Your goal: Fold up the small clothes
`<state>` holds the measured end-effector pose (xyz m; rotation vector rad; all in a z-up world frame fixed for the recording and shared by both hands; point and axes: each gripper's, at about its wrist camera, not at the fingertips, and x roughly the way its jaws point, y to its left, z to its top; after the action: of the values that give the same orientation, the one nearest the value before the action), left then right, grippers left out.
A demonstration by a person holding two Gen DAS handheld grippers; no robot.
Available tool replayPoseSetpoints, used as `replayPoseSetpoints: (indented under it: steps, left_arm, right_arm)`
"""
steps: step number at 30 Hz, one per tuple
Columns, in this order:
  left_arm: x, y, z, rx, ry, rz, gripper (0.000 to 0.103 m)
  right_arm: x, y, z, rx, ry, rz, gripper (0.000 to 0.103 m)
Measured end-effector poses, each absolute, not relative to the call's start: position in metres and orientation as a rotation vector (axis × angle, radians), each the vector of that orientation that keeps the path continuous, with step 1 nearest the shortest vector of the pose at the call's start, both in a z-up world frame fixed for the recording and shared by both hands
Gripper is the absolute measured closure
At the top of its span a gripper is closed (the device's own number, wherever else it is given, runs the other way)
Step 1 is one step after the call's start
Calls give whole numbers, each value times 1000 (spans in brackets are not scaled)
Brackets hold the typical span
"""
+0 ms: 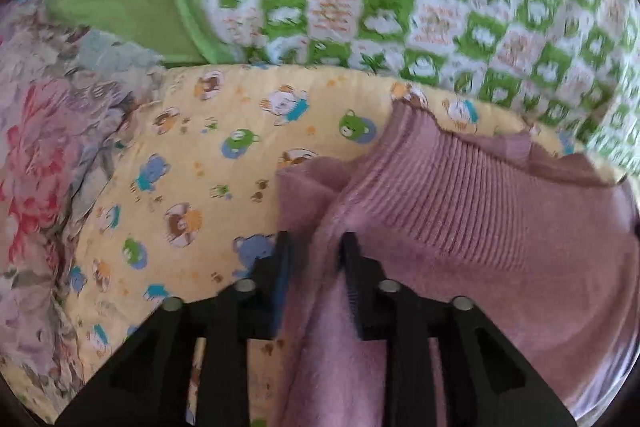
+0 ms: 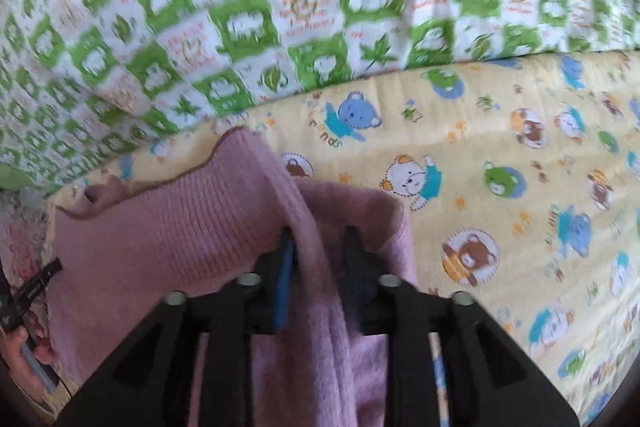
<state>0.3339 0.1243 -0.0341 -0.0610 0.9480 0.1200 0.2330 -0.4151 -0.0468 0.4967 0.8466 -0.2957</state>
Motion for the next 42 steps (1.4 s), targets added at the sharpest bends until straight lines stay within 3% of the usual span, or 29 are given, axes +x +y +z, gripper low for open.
replayPoseSetpoints:
  steps: [2, 7, 11, 15, 17, 24, 25, 27, 28, 29, 30, 31, 37, 42]
  left_arm:
    - [323, 132, -25, -105, 931, 105, 71]
    - [290, 136, -4, -164, 904, 75, 72]
    - [267, 103, 6, -187, 916, -38, 70]
    - [243, 87, -3, -168, 947, -31, 69]
    - [228, 88, -14, -134, 964, 14, 69]
    - [185, 117, -58, -124, 1052, 124, 65]
    - [182, 121, -65, -131, 1068, 131, 65]
    - [180, 127, -74, -159, 1085, 126, 65]
    - [181, 129, -76, -171, 1083, 121, 68]
    - [182, 130, -76, -178, 1076, 108, 73]
    - [184, 130, -75, -180, 1074, 90, 95]
    - [187, 130, -75, -181, 1084, 70, 99]
    - [181, 139, -56, -154, 1075, 21, 103]
    - [182, 135, -77, -85, 1127, 35, 103]
  right_arm:
    - [220, -406, -33, 497, 799, -285, 59]
    - [190, -372, -10, 535, 723, -120, 59]
    - [170, -328, -15, 482, 794, -74, 59]
    - [138, -313, -30, 362, 833, -273, 57]
    - [123, -317, -37, 381, 847, -299, 46]
    - [91, -329, -64, 473, 929, -290, 46]
    - [91, -328, -66, 478, 934, -282, 51]
    - [92, -328, -71, 501, 945, -245, 74]
    - [93, -327, -72, 513, 953, -226, 93]
    - [93, -325, -70, 517, 956, -216, 96]
    - [94, -325, -67, 517, 959, -192, 96]
    - [94, -325, -66, 516, 960, -176, 97]
    - [63, -372, -31, 598, 906, -182, 98]
    - [69, -382, -85, 601, 1060, -219, 97]
